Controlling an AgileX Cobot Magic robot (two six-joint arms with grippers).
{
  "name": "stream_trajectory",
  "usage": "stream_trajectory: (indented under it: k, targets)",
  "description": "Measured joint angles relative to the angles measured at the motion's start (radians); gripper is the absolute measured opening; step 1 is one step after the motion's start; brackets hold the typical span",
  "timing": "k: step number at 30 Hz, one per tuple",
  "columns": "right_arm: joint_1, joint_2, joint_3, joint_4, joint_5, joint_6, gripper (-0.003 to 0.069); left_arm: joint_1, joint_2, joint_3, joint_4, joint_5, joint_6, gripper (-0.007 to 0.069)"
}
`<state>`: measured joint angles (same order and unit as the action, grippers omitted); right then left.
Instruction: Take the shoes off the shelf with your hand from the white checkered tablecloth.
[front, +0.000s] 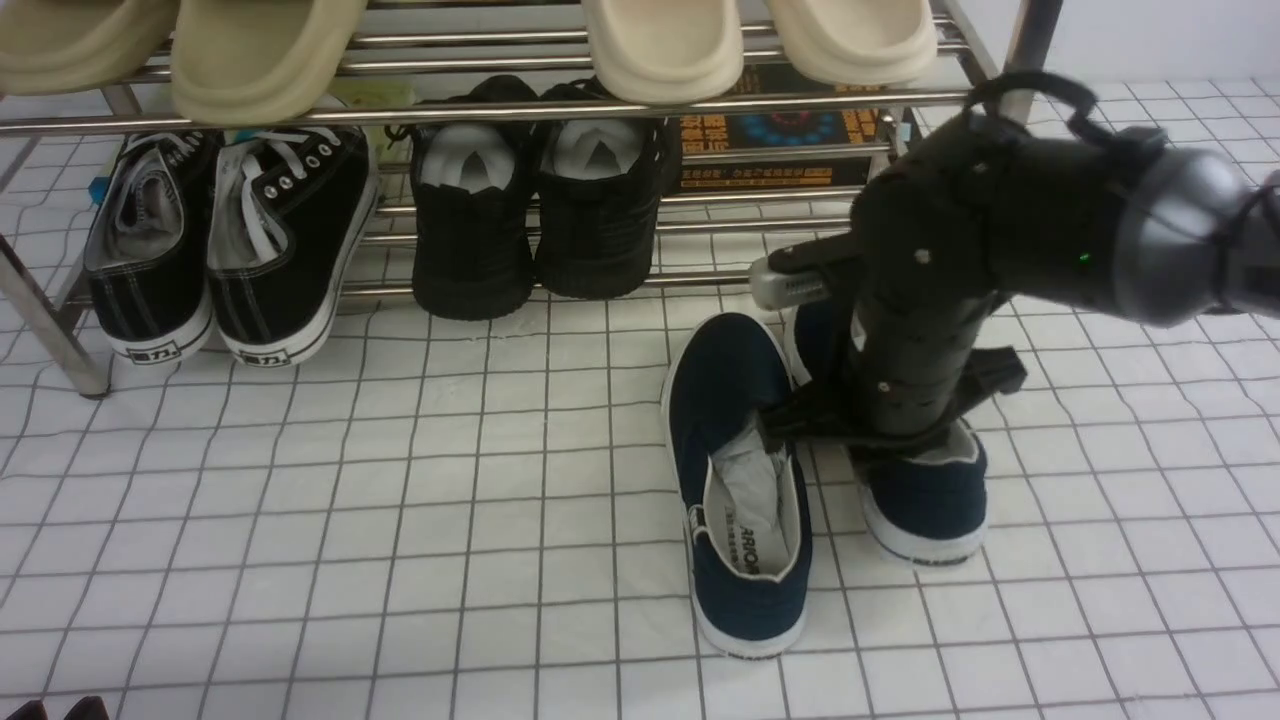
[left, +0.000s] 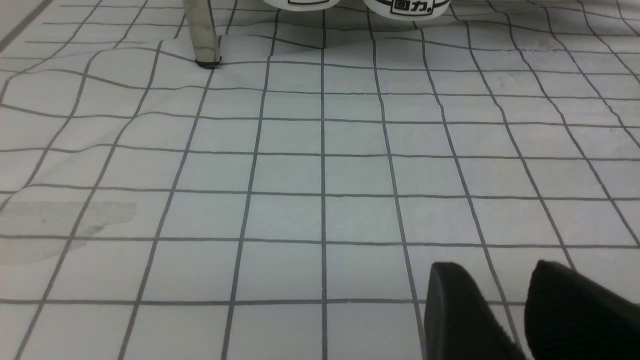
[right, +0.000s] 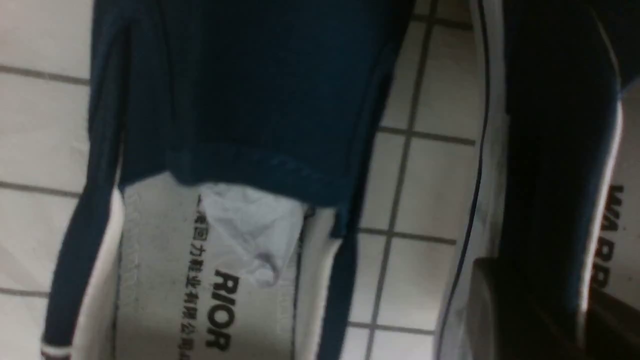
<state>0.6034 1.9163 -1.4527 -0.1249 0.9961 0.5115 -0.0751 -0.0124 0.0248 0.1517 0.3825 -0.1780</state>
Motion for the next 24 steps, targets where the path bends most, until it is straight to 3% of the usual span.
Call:
stream_trajectory:
  k: [4, 5, 7, 9, 11, 13, 17, 19, 22, 24]
  targets:
    - [0.001, 0.007, -0.003, 0.046, -0.018, -0.006, 0.0244, 0.000, 0.000, 0.000, 0.000, 0.000, 0.000, 0.0240]
    - [0.000, 0.006, -0.004, 0.053, -0.016, -0.009, 0.0253, 0.000, 0.000, 0.000, 0.000, 0.000, 0.000, 0.0240]
    - [0.000, -0.012, -0.020, 0.099, 0.012, -0.075, 0.0352, 0.000, 0.000, 0.000, 0.000, 0.000, 0.000, 0.0240]
    - [0.000, -0.043, -0.038, 0.125, 0.054, -0.143, 0.0382, 0.000, 0.000, 0.000, 0.000, 0.000, 0.000, 0.0240]
    - [0.000, -0.078, -0.057, 0.125, 0.098, -0.207, 0.0367, 0.000, 0.000, 0.000, 0.000, 0.000, 0.000, 0.0240]
    - [-0.004, -0.147, -0.069, 0.109, 0.164, -0.262, 0.0307, 0.000, 0.000, 0.000, 0.000, 0.000, 0.000, 0.0240]
    - [-0.021, -0.385, 0.009, 0.034, 0.212, -0.297, 0.0055, 0.000, 0.000, 0.000, 0.000, 0.000, 0.000, 0.0240]
    - [-0.021, -0.453, 0.072, 0.017, 0.206, -0.297, 0.0008, 0.000, 0.000, 0.000, 0.000, 0.000, 0.000, 0.0240]
    - [-0.021, -0.677, 0.280, 0.001, 0.067, -0.291, -0.0015, 0.000, 0.000, 0.000, 0.000, 0.000, 0.000, 0.0240]
    - [-0.021, -0.883, 0.543, 0.009, -0.214, -0.251, -0.0015, 0.000, 0.000, 0.000, 0.000, 0.000, 0.000, 0.0240]
